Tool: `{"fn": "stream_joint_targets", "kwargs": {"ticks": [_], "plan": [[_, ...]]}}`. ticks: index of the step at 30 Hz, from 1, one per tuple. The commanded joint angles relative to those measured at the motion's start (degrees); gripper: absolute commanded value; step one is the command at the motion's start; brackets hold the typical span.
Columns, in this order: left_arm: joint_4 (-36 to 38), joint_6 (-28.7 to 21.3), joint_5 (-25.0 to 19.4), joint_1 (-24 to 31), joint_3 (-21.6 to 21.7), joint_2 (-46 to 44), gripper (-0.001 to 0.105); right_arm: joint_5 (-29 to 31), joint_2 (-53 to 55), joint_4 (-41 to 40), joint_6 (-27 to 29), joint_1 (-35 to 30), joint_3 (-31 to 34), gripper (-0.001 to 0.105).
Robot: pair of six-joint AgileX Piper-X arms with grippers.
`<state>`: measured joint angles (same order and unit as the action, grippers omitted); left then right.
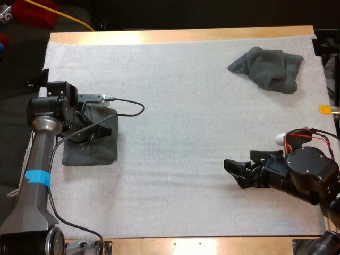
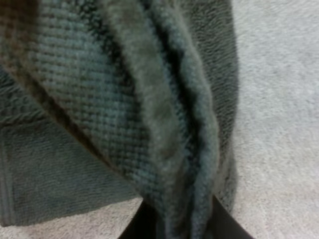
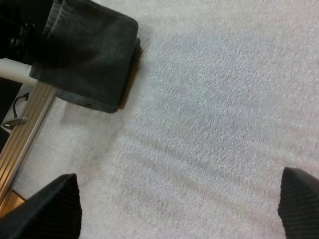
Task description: Pick towel from pile, fold and stack
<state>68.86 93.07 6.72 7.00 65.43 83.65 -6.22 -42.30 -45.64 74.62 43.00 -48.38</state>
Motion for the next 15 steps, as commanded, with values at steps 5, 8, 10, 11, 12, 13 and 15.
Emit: {"fn": "stream_joint_targets", "kwargs": {"ticks": [5, 8, 10, 11, 12, 13, 15], "plan": [[-0.4, 0.0, -3.1, 2.9, 0.0, 2.0, 0.0, -0.4, 0.3, 0.5, 0.1, -0.2, -0.5, 0.078], [-0.5, -0.2, -7.3, 3.4, 0.0, 3.3, 0.0, -0.4, 0.3, 0.5, 0.1, -0.2, -0.5, 0.078], [-0.8, -0.2, -8.1, 3.4, 0.0, 3.6, 0.0, -0.4, 0.3, 0.5, 0.1, -0.2, -0.5, 0.078], [-1.1, -0.5, -8.5, 3.4, 0.0, 3.9, 0.0, -0.4, 0.3, 0.5, 0.1, -0.2, -0.5, 0.078], [-1.6, -1.1, -9.1, 3.4, 0.0, 4.3, 0.0, -0.4, 0.3, 0.5, 0.1, -0.2, -0.5, 0.078], [-1.8, -1.5, -9.2, 3.4, 0.0, 4.3, 0.0, -0.4, 0.3, 0.5, 0.1, -0.2, -0.5, 0.078], [-1.9, -2.0, -10.8, 3.4, 0.0, 4.3, 0.0, -0.4, 0.3, 0.5, 0.1, -0.2, -0.5, 0.078]]}}
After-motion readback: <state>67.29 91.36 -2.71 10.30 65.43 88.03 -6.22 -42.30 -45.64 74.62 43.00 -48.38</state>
